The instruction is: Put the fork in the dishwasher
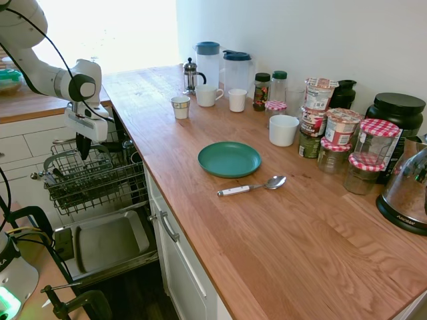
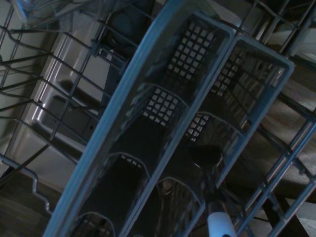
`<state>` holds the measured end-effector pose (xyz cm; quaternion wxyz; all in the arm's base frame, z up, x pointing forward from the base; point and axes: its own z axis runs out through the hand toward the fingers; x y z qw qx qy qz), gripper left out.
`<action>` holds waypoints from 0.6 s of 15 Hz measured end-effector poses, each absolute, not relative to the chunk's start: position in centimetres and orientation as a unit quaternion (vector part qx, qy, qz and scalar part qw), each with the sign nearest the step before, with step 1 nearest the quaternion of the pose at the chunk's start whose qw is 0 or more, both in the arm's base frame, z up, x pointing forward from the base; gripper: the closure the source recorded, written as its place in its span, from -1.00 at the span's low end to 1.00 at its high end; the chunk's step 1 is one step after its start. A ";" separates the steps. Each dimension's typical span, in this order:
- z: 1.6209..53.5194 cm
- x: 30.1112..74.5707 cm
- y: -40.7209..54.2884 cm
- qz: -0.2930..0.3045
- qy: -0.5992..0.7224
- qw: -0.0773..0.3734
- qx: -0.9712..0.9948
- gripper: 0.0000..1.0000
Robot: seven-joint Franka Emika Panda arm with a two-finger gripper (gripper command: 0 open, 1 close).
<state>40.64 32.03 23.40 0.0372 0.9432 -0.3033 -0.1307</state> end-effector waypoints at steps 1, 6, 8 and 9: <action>22.9 41.0 32.1 -0.131 -0.305 0.040 0.942 1.00; 21.6 41.8 33.1 -0.135 -0.304 0.044 0.942 -1.00; 21.8 42.0 33.3 -0.134 -0.303 0.043 0.943 -1.00; 21.8 41.9 33.3 -0.135 -0.302 0.043 0.943 -1.00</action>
